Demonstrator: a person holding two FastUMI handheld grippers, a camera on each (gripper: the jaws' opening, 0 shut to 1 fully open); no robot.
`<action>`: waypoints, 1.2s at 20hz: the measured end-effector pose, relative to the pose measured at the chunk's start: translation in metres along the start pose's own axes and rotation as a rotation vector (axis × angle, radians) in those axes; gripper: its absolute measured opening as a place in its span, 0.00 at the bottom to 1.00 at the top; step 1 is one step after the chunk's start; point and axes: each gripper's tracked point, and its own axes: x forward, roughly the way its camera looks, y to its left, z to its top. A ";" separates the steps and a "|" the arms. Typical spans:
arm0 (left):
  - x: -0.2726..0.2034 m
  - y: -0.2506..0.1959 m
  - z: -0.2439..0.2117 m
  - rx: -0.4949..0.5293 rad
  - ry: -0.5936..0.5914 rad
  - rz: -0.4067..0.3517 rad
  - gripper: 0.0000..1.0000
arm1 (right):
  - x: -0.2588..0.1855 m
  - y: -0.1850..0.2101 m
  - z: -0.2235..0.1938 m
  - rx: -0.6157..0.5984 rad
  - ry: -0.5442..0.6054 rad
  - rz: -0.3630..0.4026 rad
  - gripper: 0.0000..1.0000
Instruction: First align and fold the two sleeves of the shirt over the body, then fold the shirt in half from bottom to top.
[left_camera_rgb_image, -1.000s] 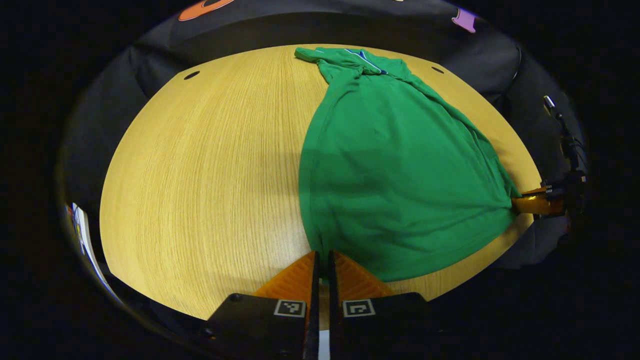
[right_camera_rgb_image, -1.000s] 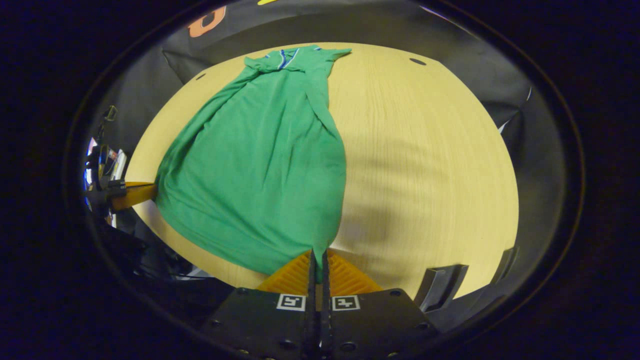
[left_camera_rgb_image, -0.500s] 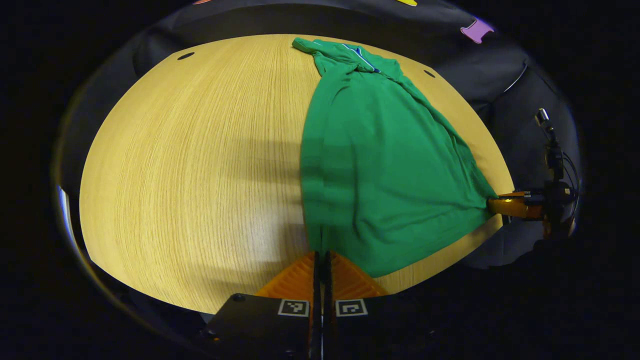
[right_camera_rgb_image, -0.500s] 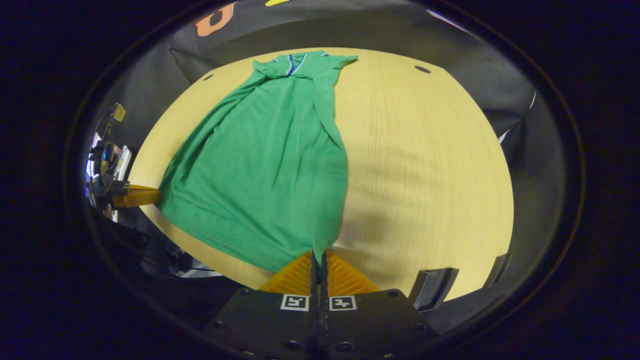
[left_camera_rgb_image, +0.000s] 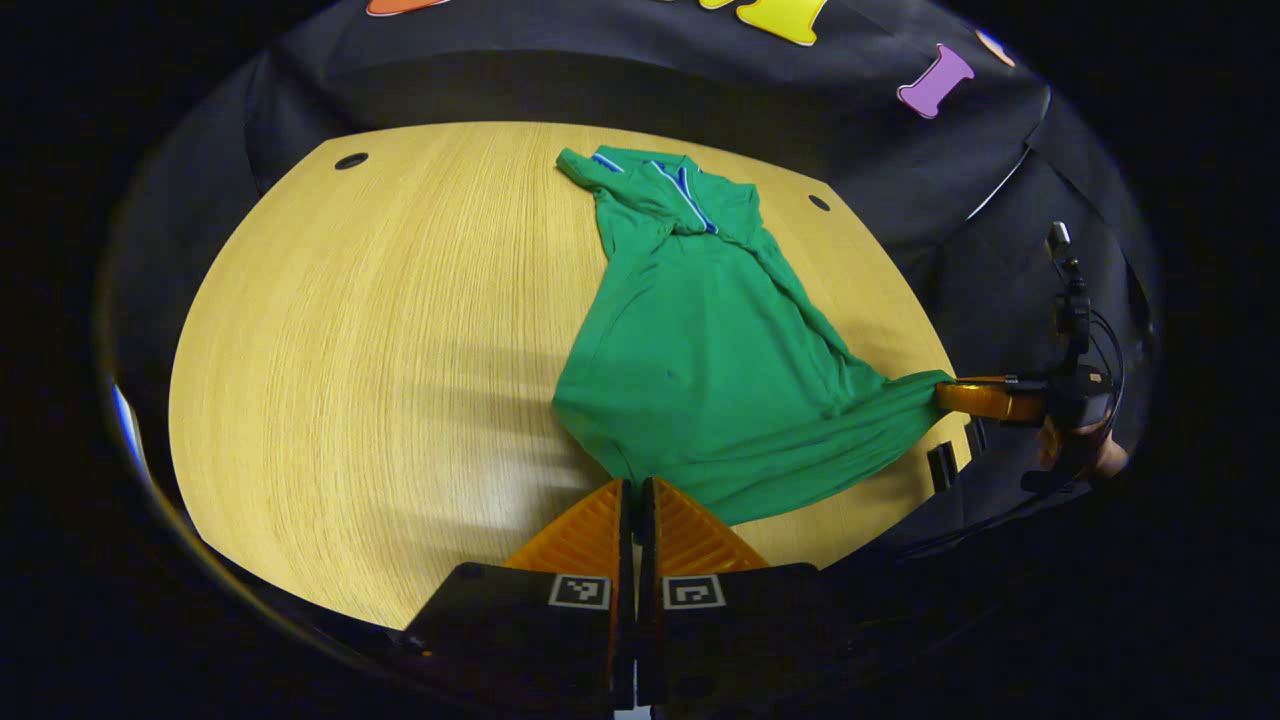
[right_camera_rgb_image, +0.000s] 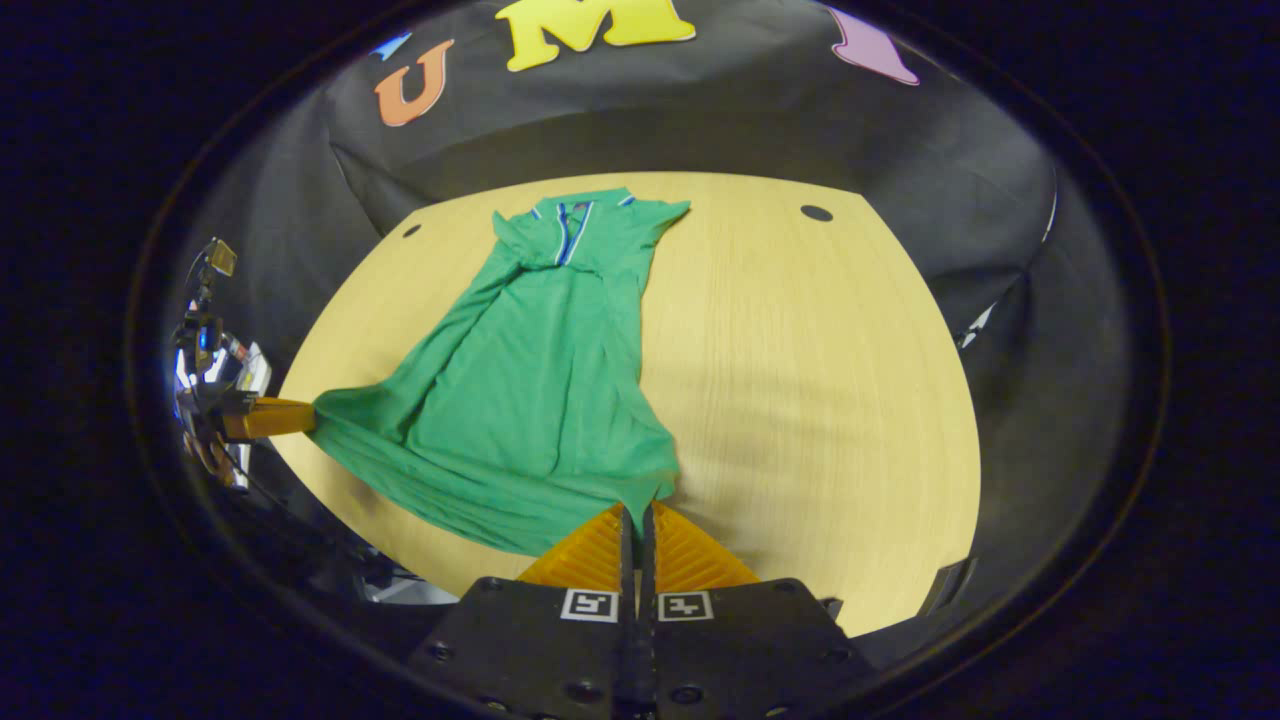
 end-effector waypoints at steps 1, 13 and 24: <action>-0.001 -0.002 0.011 0.015 -0.016 0.000 0.06 | -0.002 0.000 0.011 0.009 -0.015 0.004 0.00; 0.009 0.000 0.162 0.051 -0.262 0.029 0.06 | -0.013 -0.007 0.153 -0.013 -0.217 0.013 0.02; 0.046 0.036 0.280 -0.013 -0.397 0.091 0.06 | 0.034 -0.013 0.290 -0.049 -0.333 0.016 0.00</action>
